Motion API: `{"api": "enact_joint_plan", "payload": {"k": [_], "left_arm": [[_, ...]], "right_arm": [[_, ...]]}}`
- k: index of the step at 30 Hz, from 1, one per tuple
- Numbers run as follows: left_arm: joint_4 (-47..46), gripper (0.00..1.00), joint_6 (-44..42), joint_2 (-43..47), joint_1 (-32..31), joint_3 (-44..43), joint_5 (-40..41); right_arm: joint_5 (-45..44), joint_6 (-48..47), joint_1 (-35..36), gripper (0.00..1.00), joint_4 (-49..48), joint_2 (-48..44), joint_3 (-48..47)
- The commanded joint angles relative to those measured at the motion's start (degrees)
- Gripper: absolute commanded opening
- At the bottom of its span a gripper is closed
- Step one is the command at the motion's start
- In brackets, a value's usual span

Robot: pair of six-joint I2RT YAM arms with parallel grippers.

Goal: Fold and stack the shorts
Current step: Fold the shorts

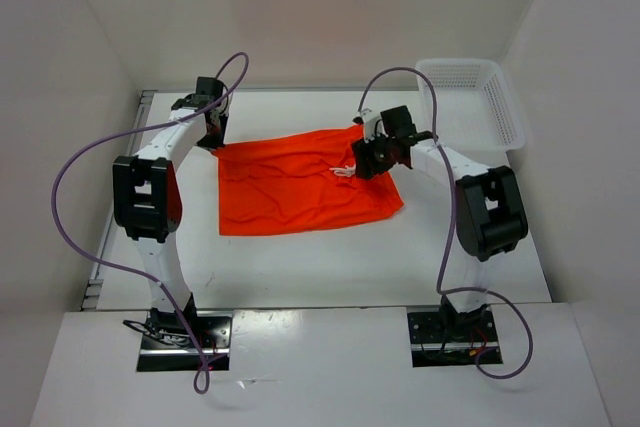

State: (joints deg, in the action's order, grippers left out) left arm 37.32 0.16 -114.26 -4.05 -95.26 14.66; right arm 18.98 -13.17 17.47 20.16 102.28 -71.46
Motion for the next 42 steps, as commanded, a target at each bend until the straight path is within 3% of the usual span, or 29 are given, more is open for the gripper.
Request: {"api": "enact_joint_plan", "payload": {"k": [1,5,8,9,11,18,25,27,32,36,42], "left_arm": [[-0.4,0.0,-0.2,-0.4,-0.8,-1.2,0.3],[0.1,0.0,-0.2,-0.4,-0.8,-1.2,0.3],[0.1,0.0,-0.2,-0.4,-0.8,-1.2,0.8],[0.1,0.0,-0.2,-0.4,-0.8,-0.6,0.8],[0.1,0.0,-0.2,-0.4,-0.8,-0.6,0.8],[0.1,0.0,-0.2,-0.4,-0.8,-0.6,0.8],[0.7,0.0,-0.2,-1.1,-0.8,-1.9,2.0],[0.7,0.0,-0.2,-1.6,-0.8,-1.9,2.0],[0.7,0.0,-0.2,-1.6,-0.8,-1.9,2.0],[1.3,0.0,-0.2,-2.1,-0.8,-3.0,2.0],[1.8,0.0,-0.2,-2.1,-0.8,-3.5,2.0]], "right_arm": [[-1.0,4.7,-0.2,0.58,-5.2,2.9,-3.9],[-4.7,7.6,-0.2,0.44,-7.5,5.4,-4.4],[-7.1,8.9,-0.2,0.2,-8.6,5.9,-4.4],[-7.1,9.4,-0.2,0.07,-8.6,5.9,-4.4],[-7.1,11.8,-1.6,0.0,-8.6,5.4,-5.0],[-1.9,21.5,-9.3,0.0,-2.1,3.3,-5.2],[-1.6,25.6,-9.3,0.0,-2.6,7.1,-0.4],[-6.0,28.0,-9.3,0.12,-2.6,7.7,-1.9],[-14.7,28.0,-8.7,0.28,-0.3,7.0,-3.3],[-22.8,28.0,-7.5,0.3,3.5,4.0,-3.3],[-35.2,19.8,0.5,0.24,6.3,-4.1,-3.2]]}}
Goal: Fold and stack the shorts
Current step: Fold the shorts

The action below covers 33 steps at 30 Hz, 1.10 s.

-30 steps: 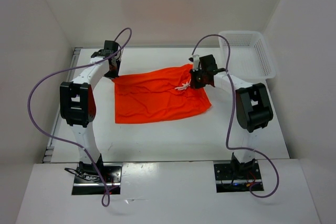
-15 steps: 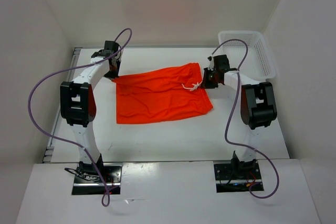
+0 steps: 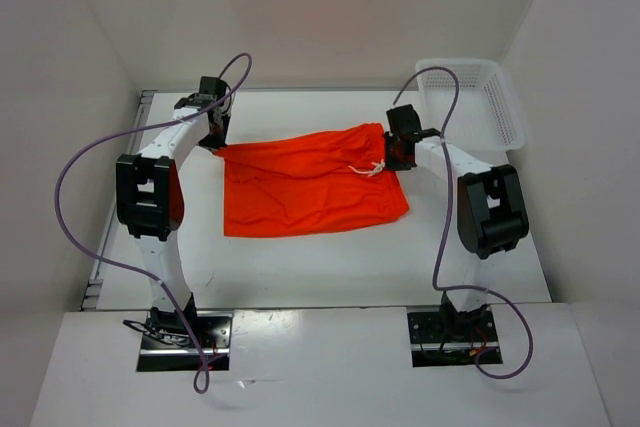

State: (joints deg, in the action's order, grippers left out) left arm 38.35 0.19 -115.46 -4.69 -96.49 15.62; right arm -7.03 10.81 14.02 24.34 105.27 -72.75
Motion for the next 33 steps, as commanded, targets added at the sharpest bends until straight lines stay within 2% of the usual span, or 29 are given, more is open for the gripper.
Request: {"api": "enact_joint_plan", "payload": {"k": [1,3,7,10,12,15,16,17,19,27,31,33], "left_arm": [[0.8,0.0,-0.2,-0.9,-0.1,-2.3,1.0],[0.8,0.0,-0.2,-0.9,-0.7,-2.3,1.0],[0.8,0.0,-0.2,-0.9,-0.7,-2.3,1.5],[0.8,0.0,-0.2,-0.9,-0.7,-2.3,1.5],[0.8,0.0,-0.2,-1.4,-0.7,-2.3,1.5],[0.8,0.0,-0.2,-1.4,-0.7,-2.3,1.5],[0.8,0.0,-0.2,-1.4,-0.7,-2.8,1.5],[0.8,0.0,-0.2,-1.4,-0.7,-2.8,1.5],[0.8,0.0,-0.2,-1.4,-0.7,-2.8,2.0],[0.8,0.0,-0.2,-1.4,-0.7,-2.3,2.6],[0.8,0.0,-0.2,-2.0,-0.7,-2.8,2.0],[0.8,0.0,-0.2,-2.5,-1.2,-3.4,2.0]], "right_arm": [[-10.0,-4.7,5.4,0.24,1.6,-8.1,-1.0],[-12.2,-4.7,8.3,0.24,1.6,-9.5,-1.0],[-14.5,-1.8,8.8,0.28,5.7,-8.3,-4.8],[-15.4,-1.8,8.8,0.28,2.8,-7.8,-5.4],[-14.3,-3.6,8.8,0.23,0.1,-6.1,-6.1],[-6.5,-4.3,7.8,0.13,-0.5,-1.9,-8.2],[-0.2,-3.7,6.8,0.1,0.1,1.9,-8.7],[2.3,-2.8,5.9,0.08,0.8,3.7,-8.7],[2.8,-1.3,4.3,0.0,0.8,7.0,-8.7],[-2.2,-7.0,3.8,0.0,-2.1,11.4,-9.4],[4.7,-10.9,3.8,0.03,-0.8,8.5,-16.1],[10.8,-10.9,3.8,0.13,-1.7,7.1,-19.5]]}}
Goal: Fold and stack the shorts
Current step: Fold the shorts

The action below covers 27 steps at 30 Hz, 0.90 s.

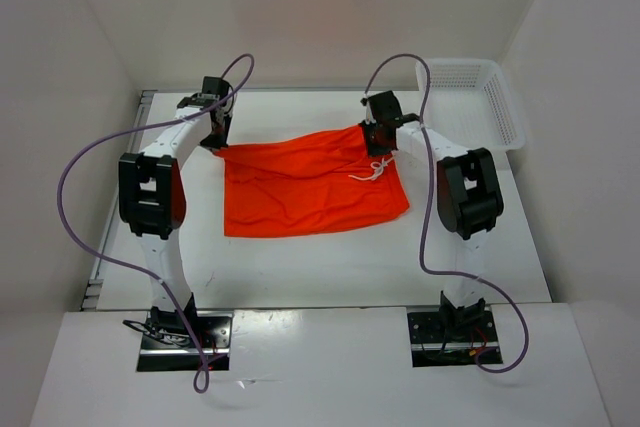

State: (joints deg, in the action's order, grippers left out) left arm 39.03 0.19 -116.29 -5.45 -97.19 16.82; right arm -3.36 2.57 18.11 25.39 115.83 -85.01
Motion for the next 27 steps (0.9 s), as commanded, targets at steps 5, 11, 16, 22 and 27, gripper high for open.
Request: {"api": "enact_joint_plan", "payload": {"k": [5,11,16,22,27], "left_arm": [[0.6,0.0,-0.2,-3.0,-1.0,-4.3,0.8],[1.1,0.0,-0.2,-3.5,-2.1,-4.9,1.3],[1.1,0.0,-0.2,-4.6,-2.1,-4.9,1.8],[1.7,0.0,-0.2,-6.2,-2.6,-6.6,1.8],[1.7,0.0,-0.2,-6.8,-2.6,-7.1,1.8]], "right_arm": [[5.7,1.0,-0.3,0.33,-10.7,0.0,-18.6],[-5.3,9.2,-4.1,0.34,-3.0,18.2,-36.2],[-0.8,11.0,-6.2,0.43,-3.0,22.9,-40.5],[-0.3,11.7,-6.2,0.67,-3.0,24.6,-40.3],[1.4,11.1,-6.7,0.69,-2.4,25.8,-36.8]]}}
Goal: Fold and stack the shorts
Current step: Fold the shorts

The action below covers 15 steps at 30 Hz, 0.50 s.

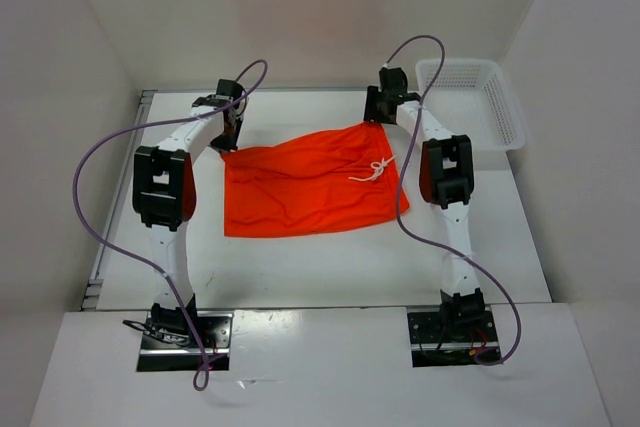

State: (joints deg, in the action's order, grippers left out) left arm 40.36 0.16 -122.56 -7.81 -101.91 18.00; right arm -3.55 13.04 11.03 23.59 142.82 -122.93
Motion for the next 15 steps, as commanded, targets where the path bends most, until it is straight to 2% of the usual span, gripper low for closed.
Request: {"api": "enact_joint_plan", "payload": {"k": [1,4,9,11,12,15], "left_arm": [[0.3,0.0,-0.2,-0.5,-0.8,-2.4,0.6],[0.3,0.0,-0.2,-0.5,-0.8,-2.4,1.2],[0.3,0.0,-0.2,-1.5,-0.8,-2.9,2.7],[0.3,0.0,-0.2,-2.1,-0.8,-3.7,2.7],[0.3,0.0,-0.2,-2.1,-0.8,-4.3,2.7],[0.3,0.0,-0.2,-2.1,-0.8,-4.3,2.7]], "right_arm": [[3.0,0.1,0.4,0.61,-0.7,-1.1,1.7],[6.8,0.1,0.4,0.48,0.1,-1.1,2.4],[6.3,4.4,0.4,0.45,3.2,-4.5,8.0],[7.7,4.4,0.4,0.28,3.2,-5.4,9.7],[8.5,4.9,0.4,0.14,3.2,-6.1,10.3],[9.6,4.4,0.4,0.0,3.2,-6.6,10.3]]}}
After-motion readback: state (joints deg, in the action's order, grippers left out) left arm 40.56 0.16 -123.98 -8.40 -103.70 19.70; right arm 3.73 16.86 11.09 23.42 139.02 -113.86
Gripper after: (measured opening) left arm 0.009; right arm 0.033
